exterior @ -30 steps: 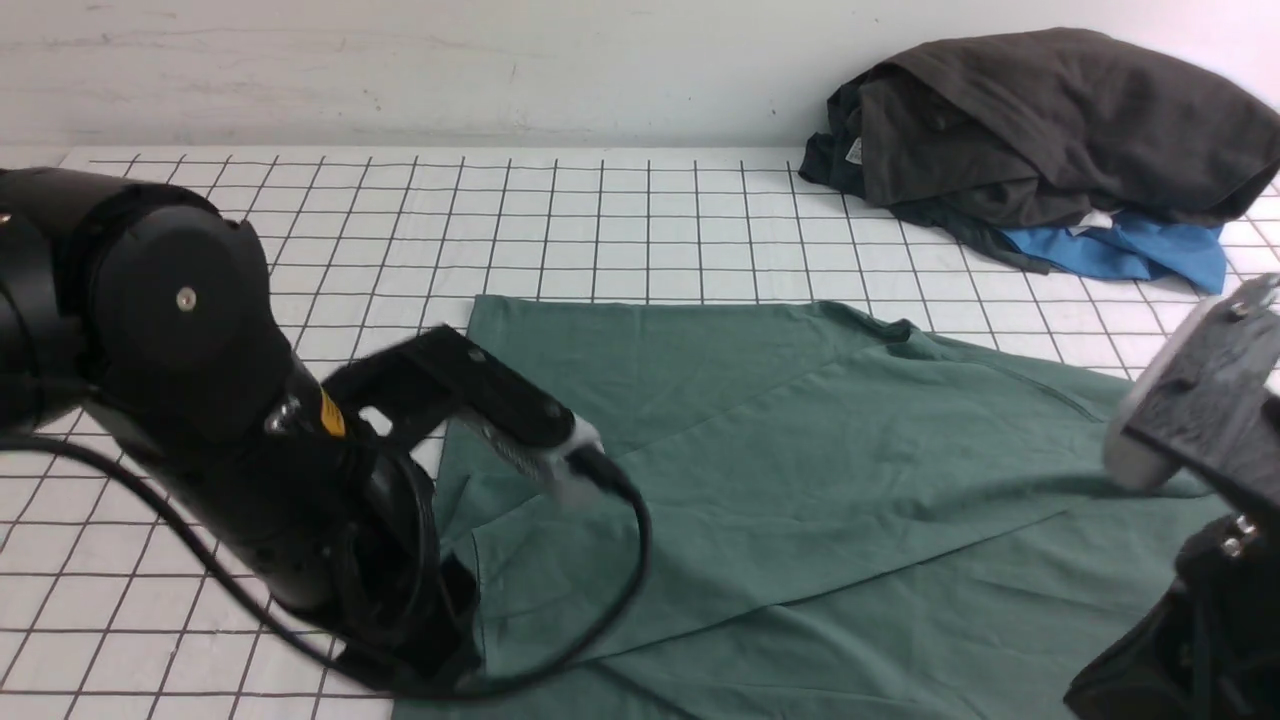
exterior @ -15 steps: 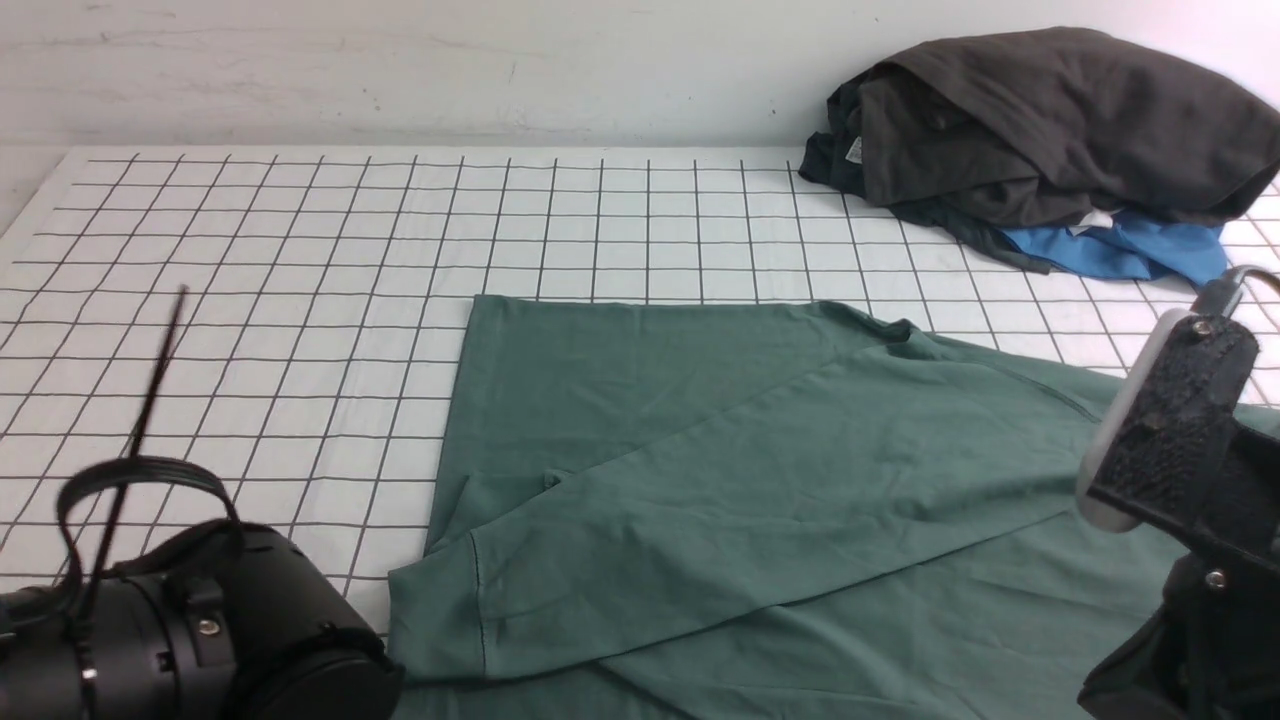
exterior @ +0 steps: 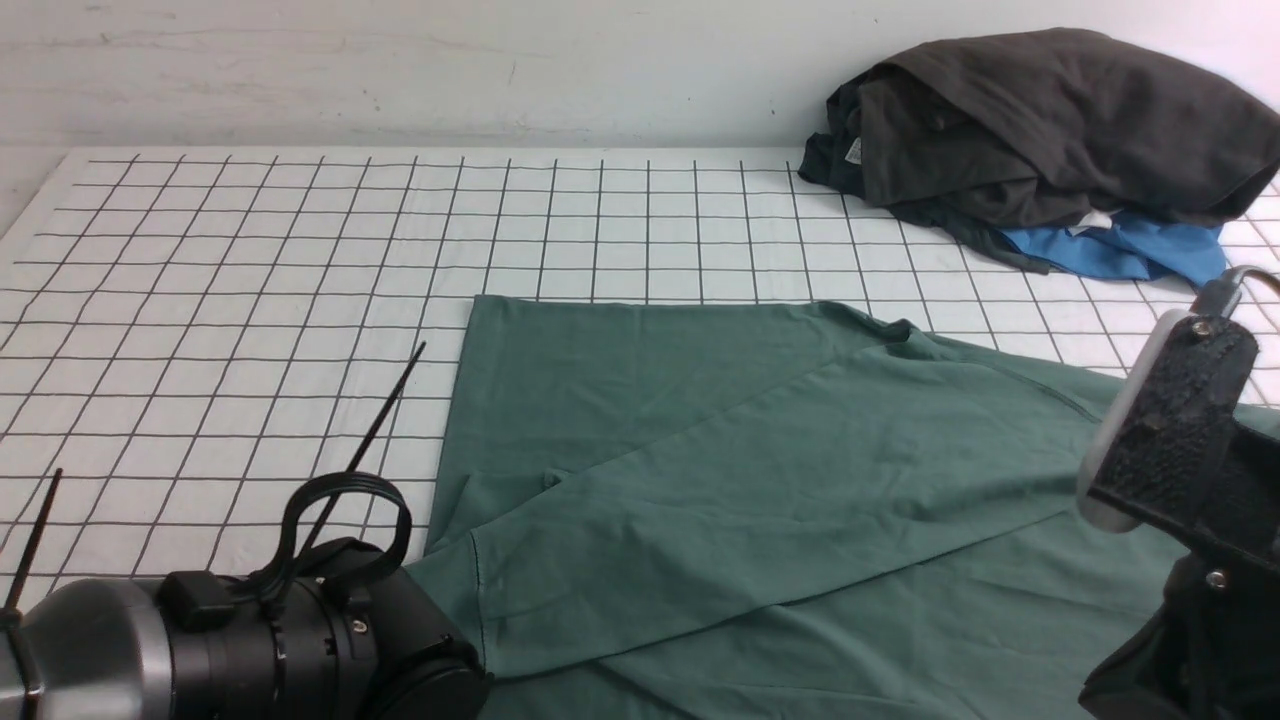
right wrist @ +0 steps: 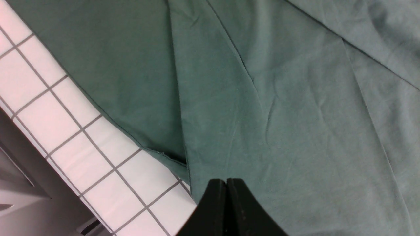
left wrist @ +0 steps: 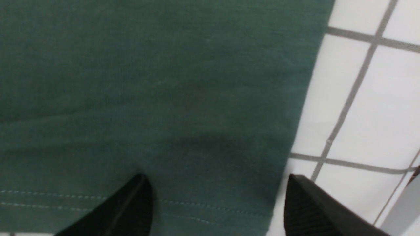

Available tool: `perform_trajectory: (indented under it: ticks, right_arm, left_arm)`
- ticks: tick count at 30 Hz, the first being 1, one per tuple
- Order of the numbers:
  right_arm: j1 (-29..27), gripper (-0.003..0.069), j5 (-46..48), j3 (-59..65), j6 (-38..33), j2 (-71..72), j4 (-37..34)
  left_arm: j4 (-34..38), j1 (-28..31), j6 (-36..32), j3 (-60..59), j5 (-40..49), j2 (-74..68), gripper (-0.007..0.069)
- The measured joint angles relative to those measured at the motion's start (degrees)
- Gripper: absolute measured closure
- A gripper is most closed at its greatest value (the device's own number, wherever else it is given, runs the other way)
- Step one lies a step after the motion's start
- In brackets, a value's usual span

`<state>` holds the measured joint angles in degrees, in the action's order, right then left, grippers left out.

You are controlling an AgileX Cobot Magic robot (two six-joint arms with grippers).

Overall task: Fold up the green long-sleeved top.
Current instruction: Use both arms simultaneously to clamp the lower edge of the clothing fabric

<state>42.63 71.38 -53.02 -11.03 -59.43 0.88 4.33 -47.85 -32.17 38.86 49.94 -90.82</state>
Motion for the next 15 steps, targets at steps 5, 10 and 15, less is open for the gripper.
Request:
perform_trajectory:
  ticks: [5, 10, 15]
  right_arm:
    - [0.00, 0.0673, 0.00, 0.00, 0.00, 0.00, 0.07]
    - [0.00, 0.0673, 0.00, 0.00, 0.00, 0.00, 0.12]
    - [0.00, 0.0673, 0.00, 0.00, 0.00, 0.00, 0.12]
  left_arm:
    - [-1.00, 0.00, 1.97, 1.01, 0.44, -0.42, 0.0178]
    - [-3.82, 0.00, 6.61, 1.68, 0.05, -1.02, 0.0304]
    - [-6.37, -0.18, 10.07, 1.74, -0.42, -1.16, 0.0435]
